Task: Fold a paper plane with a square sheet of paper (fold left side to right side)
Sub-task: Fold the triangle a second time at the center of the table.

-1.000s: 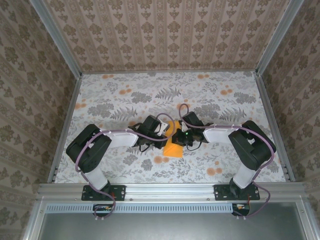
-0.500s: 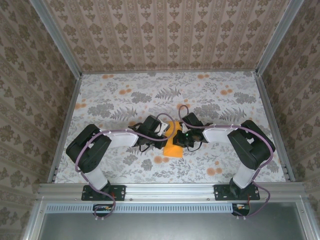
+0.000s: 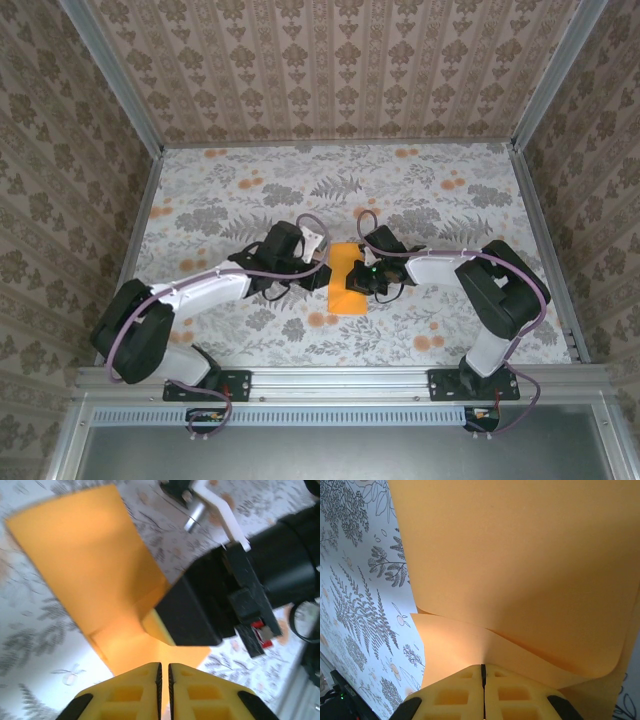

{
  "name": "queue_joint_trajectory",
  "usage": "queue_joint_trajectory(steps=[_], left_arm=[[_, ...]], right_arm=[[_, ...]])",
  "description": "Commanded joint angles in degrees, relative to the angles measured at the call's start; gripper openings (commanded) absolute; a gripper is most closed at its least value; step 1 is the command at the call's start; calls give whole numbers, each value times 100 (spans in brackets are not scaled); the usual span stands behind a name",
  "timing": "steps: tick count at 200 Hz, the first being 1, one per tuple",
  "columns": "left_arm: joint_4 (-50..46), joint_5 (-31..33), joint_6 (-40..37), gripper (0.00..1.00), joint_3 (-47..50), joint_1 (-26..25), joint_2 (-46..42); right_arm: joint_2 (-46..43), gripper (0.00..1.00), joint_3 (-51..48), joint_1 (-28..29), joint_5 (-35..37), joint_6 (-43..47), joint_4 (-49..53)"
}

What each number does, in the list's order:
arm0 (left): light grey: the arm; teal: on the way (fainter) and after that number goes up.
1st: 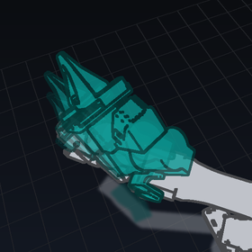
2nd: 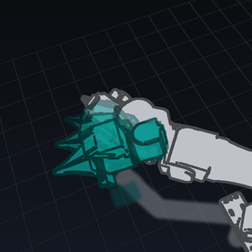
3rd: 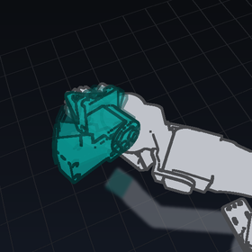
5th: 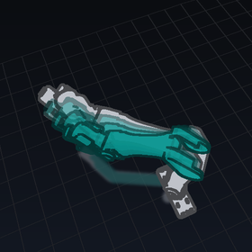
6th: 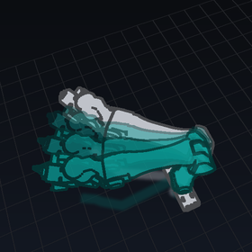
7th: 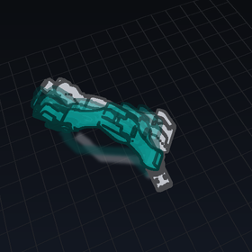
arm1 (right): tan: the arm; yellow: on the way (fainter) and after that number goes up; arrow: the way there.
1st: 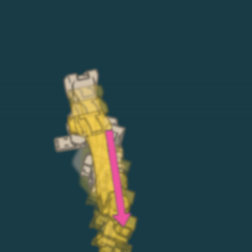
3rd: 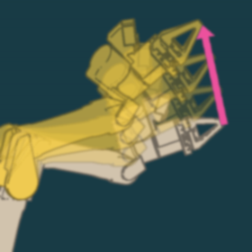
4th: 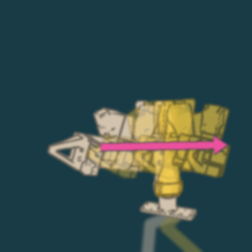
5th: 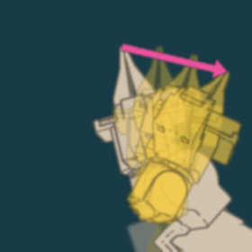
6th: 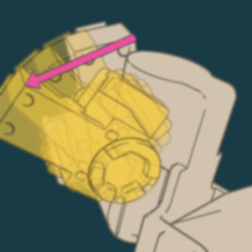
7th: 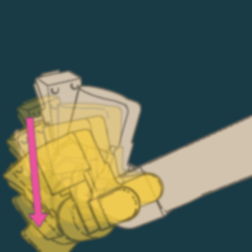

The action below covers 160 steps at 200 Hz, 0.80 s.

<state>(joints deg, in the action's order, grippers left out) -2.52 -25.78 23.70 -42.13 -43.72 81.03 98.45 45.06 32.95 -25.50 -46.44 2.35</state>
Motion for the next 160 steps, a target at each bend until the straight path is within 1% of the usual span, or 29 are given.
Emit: queue_joint_trajectory(steps=[1, 7, 11, 45, 61, 100, 127, 160], left_arm=[[391, -1041, 593, 12, 281, 22, 132], [513, -1069, 686, 12, 329, 22, 191], [586, -1269, 741, 12, 364, 22, 224], [1212, -1843, 1022, 11, 407, 22, 763], [1308, -2022, 1055, 11, 338, 5, 1055], [862, -1588, 826, 12, 274, -3, 1421], [850, -1466, 820, 11, 336, -13, 1616], [859, -1282, 829, 10, 485, -13, 1629]], right_arm=[[148, 7, -55, 36, 202, 56, 450], [148, 7, -50, 36, 198, 56, 450], [148, 7, -50, 36, 202, 58, 451], [169, 7, -37, 36, 194, 72, 474], [168, 7, -31, 45, 177, 76, 473], [164, 7, -24, 45, 180, 91, 507], [172, 7, -15, 43, 183, 117, 540], [174, 7, 2, 45, 199, 141, 588]])
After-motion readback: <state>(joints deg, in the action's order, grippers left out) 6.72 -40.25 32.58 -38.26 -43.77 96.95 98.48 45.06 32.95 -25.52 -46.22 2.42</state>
